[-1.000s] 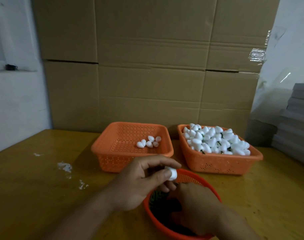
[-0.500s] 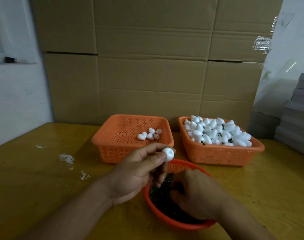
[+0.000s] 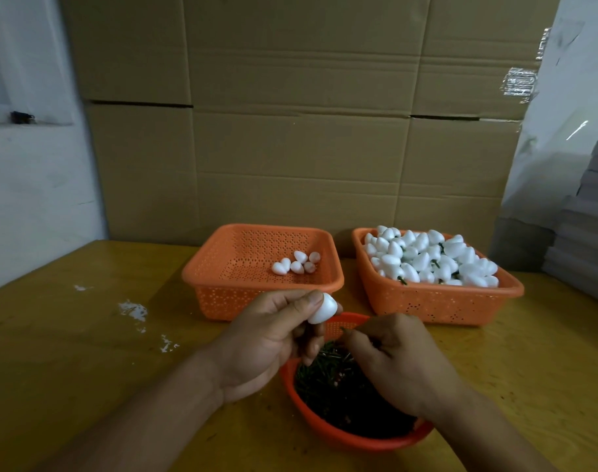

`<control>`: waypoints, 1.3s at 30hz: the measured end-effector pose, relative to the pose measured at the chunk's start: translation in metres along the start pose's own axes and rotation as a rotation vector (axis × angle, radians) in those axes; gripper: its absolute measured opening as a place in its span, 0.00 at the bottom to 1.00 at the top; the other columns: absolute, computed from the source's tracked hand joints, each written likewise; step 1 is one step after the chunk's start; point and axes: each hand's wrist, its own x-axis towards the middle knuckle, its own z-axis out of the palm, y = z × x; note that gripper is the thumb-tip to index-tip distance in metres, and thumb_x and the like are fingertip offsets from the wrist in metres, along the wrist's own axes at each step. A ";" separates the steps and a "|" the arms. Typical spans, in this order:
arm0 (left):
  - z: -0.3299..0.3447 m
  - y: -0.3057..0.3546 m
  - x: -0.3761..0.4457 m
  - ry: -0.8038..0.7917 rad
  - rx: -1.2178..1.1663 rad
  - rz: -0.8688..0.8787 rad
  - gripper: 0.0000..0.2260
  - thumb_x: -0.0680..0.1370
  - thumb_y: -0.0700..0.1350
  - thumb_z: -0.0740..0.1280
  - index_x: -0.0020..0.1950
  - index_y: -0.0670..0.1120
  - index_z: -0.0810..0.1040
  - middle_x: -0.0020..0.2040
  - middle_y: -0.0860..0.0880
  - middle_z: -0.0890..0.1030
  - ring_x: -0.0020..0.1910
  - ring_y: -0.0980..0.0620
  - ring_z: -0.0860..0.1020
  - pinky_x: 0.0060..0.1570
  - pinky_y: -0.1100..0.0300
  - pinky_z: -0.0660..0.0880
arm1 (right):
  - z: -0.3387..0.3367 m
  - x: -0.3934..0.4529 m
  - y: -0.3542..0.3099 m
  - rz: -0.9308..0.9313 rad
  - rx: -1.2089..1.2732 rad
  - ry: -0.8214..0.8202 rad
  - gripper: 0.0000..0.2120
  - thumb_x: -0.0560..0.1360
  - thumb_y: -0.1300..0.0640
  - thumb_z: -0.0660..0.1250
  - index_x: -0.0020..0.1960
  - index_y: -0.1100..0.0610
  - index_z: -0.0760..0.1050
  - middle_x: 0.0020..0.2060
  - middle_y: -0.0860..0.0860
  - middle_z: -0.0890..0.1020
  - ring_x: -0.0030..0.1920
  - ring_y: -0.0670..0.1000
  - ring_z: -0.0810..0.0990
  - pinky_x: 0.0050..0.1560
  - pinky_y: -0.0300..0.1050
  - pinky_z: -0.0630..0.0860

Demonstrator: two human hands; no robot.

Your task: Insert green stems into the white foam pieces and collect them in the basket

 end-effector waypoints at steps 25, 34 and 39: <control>0.000 -0.002 0.000 -0.017 -0.016 -0.016 0.15 0.78 0.51 0.67 0.56 0.40 0.81 0.39 0.48 0.77 0.36 0.52 0.75 0.36 0.60 0.72 | -0.014 -0.003 -0.014 0.108 0.725 0.246 0.15 0.76 0.68 0.66 0.38 0.54 0.85 0.23 0.46 0.76 0.23 0.42 0.68 0.25 0.34 0.65; 0.000 -0.002 0.001 0.104 -0.036 -0.012 0.11 0.76 0.50 0.68 0.49 0.44 0.82 0.37 0.46 0.75 0.34 0.52 0.74 0.34 0.60 0.72 | -0.033 -0.001 -0.004 0.137 -0.195 -0.363 0.12 0.73 0.44 0.73 0.55 0.44 0.82 0.44 0.43 0.84 0.41 0.41 0.82 0.41 0.41 0.81; 0.001 -0.004 0.001 0.076 -0.015 -0.012 0.10 0.77 0.51 0.69 0.49 0.46 0.82 0.37 0.47 0.75 0.34 0.52 0.74 0.34 0.60 0.72 | -0.007 -0.003 -0.015 0.059 -0.474 -0.583 0.14 0.70 0.42 0.73 0.47 0.51 0.81 0.37 0.45 0.79 0.42 0.49 0.80 0.41 0.45 0.76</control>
